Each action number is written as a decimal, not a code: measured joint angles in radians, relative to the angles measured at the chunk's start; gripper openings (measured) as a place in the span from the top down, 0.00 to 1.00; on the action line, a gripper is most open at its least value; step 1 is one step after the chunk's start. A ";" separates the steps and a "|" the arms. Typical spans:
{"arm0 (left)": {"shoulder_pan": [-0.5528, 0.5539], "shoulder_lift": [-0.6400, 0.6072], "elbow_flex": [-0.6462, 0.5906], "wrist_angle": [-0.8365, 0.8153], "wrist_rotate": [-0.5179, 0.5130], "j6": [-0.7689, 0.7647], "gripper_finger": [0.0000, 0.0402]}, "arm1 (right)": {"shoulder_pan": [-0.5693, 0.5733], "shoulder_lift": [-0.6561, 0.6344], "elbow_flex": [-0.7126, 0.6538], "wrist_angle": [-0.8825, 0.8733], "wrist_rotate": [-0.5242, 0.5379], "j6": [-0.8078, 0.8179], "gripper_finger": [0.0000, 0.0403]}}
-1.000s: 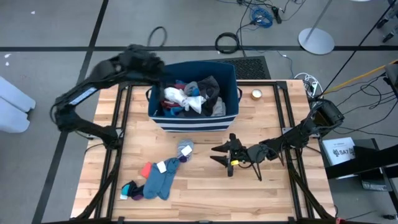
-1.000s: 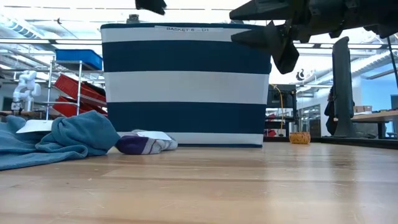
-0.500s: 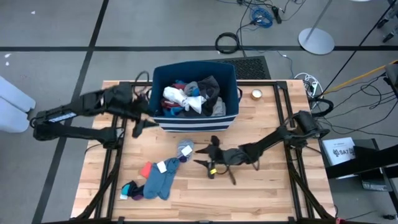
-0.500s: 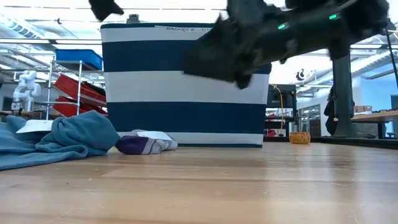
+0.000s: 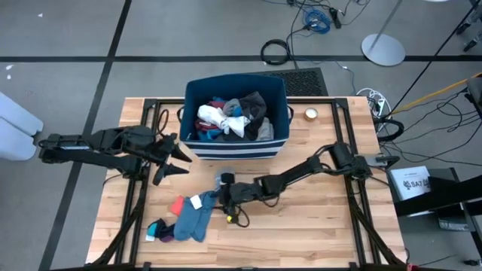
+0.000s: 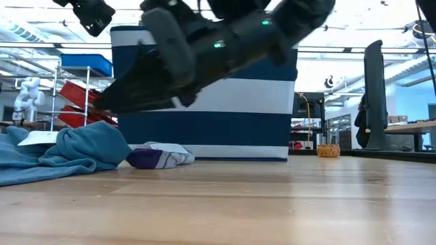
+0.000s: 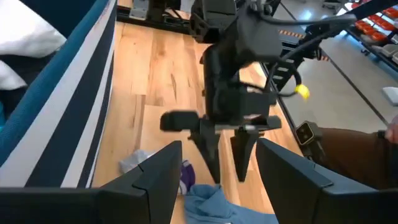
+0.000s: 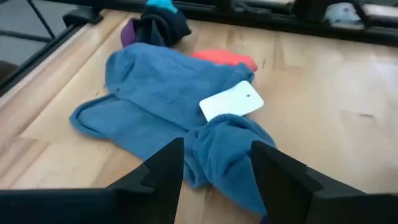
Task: Sort clothes
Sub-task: Put the blue sock into the blue bin
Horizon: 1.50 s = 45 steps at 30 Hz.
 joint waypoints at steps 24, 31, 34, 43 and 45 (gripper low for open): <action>-0.170 0.006 0.000 0.059 -0.005 0.018 0.47 | -0.047 0.083 0.116 -0.174 -0.078 0.104 0.97; -0.224 0.055 0.000 0.155 -0.005 0.016 0.47 | -0.050 -0.076 0.117 -0.206 -0.062 0.073 0.99; -0.245 0.104 0.000 0.207 -0.010 0.015 0.47 | -0.048 -0.133 0.117 -0.226 -0.063 0.070 0.99; -0.271 0.282 -0.001 0.259 -0.077 0.032 0.47 | -0.032 -0.231 0.117 -0.304 0.018 0.047 0.99; -0.271 0.309 -0.001 0.266 -0.117 0.011 0.47 | -0.029 -0.241 0.117 -0.319 0.023 0.041 0.99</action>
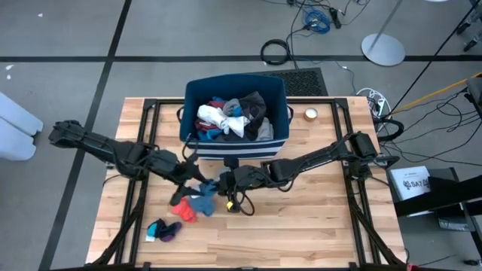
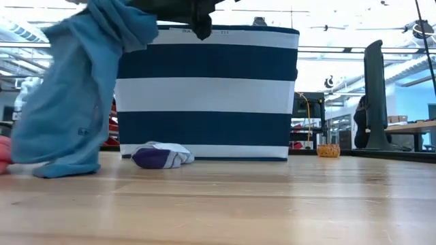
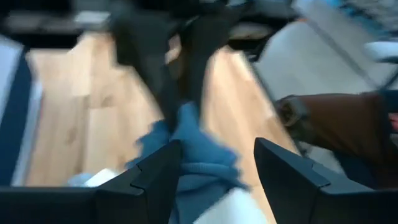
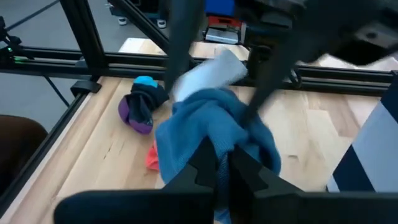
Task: Sort clothes
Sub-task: Put the blue sock into the blue bin
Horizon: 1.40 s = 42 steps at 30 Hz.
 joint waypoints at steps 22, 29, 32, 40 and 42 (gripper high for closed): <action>0.000 0.052 0.000 -0.019 -0.095 -0.030 0.47 | 0.019 0.000 0.000 0.095 0.076 -0.010 1.00; 0.000 0.052 0.000 -0.019 -0.093 -0.030 0.51 | 0.019 0.001 0.000 0.112 0.076 -0.012 1.00; 0.001 0.052 0.000 -0.020 -0.046 -0.030 0.63 | 0.019 0.001 0.000 0.113 0.073 -0.012 1.00; -0.020 0.052 0.000 -0.016 -0.017 -0.005 0.94 | 0.022 0.001 0.000 0.113 0.066 -0.012 0.87; -0.026 0.052 0.000 -0.015 -0.020 -0.003 0.94 | 0.025 0.001 0.000 0.114 0.069 0.013 0.80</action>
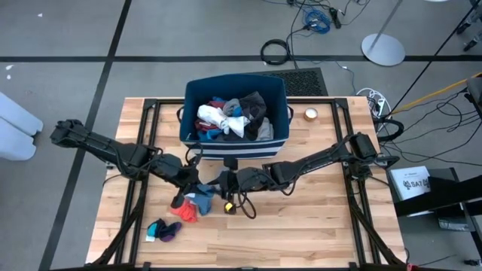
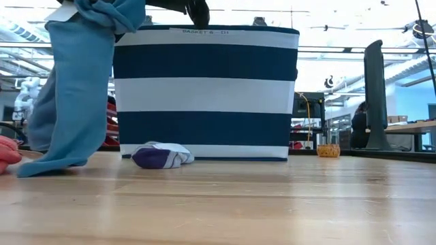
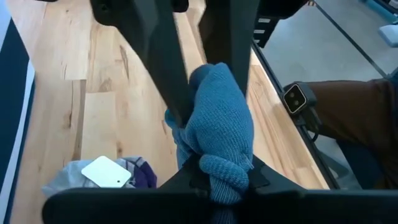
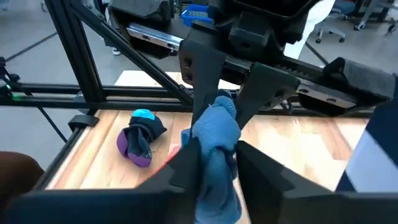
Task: Sort clothes
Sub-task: Put the blue sock into the blue bin
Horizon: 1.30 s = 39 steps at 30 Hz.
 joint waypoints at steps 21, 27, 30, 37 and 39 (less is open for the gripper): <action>0.021 -0.017 0.481 -0.021 -0.448 0.442 0.91 | 0.137 -0.314 0.001 -0.639 0.029 0.246 0.49; 0.142 -0.014 0.684 0.078 -0.551 0.732 0.94 | 0.178 -0.316 0.000 -0.765 0.034 0.321 0.51; 0.228 0.003 0.739 0.085 -0.498 0.742 0.94 | 0.177 -0.316 0.000 -0.774 0.036 0.335 0.52; 0.423 0.107 0.768 0.053 -0.436 0.738 0.94 | 0.166 -0.316 0.000 -0.769 0.061 0.304 0.52; 0.482 0.150 0.767 0.015 -0.387 0.714 0.94 | 0.161 -0.316 0.000 -0.769 0.059 0.302 0.52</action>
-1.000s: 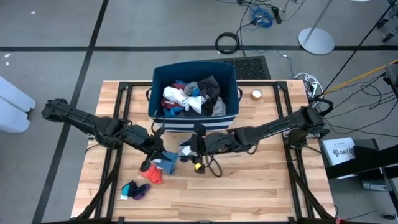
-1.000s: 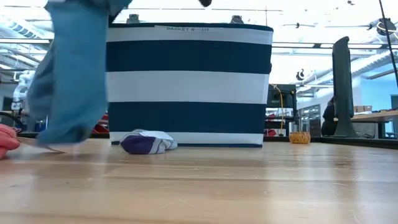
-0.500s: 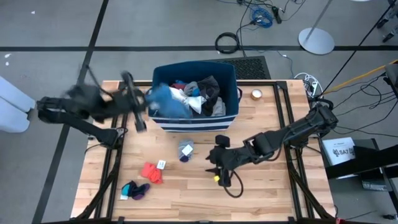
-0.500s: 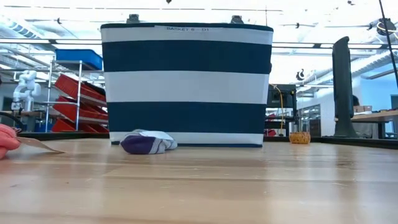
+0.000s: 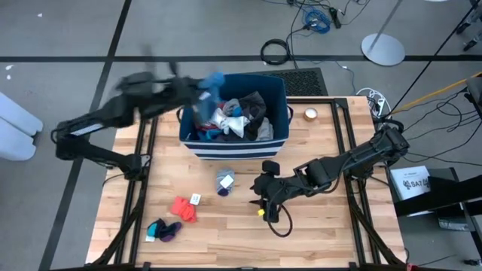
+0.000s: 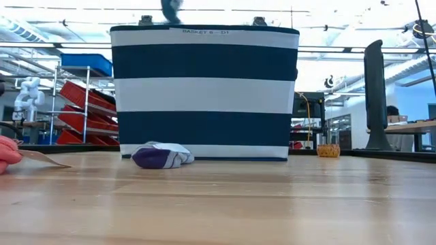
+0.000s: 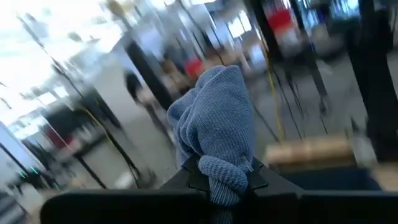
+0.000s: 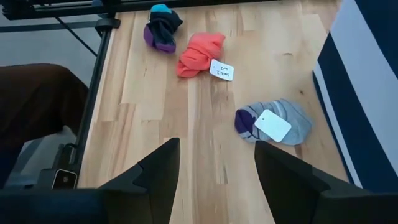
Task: Sort clothes
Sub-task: Put the blue sock into the blue bin
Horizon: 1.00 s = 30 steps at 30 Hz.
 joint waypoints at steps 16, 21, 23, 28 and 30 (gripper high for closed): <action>0.433 0.144 -0.213 -0.217 0.449 -0.261 0.94 | 0.009 0.000 0.000 0.001 -0.007 0.003 0.52; 0.429 0.173 -0.314 -0.214 0.481 -0.267 0.91 | 0.005 0.006 0.000 0.035 -0.001 -0.041 0.52; 0.421 0.192 -0.342 -0.220 0.493 -0.269 0.86 | 0.000 0.019 0.000 0.069 -0.001 -0.070 0.52; 0.372 0.215 -0.343 -0.260 0.492 -0.265 0.72 | -0.021 0.070 0.000 0.203 0.001 -0.161 0.52; 0.357 0.208 -0.339 -0.261 0.493 -0.260 0.66 | -0.034 0.098 0.000 0.230 -0.004 -0.185 0.52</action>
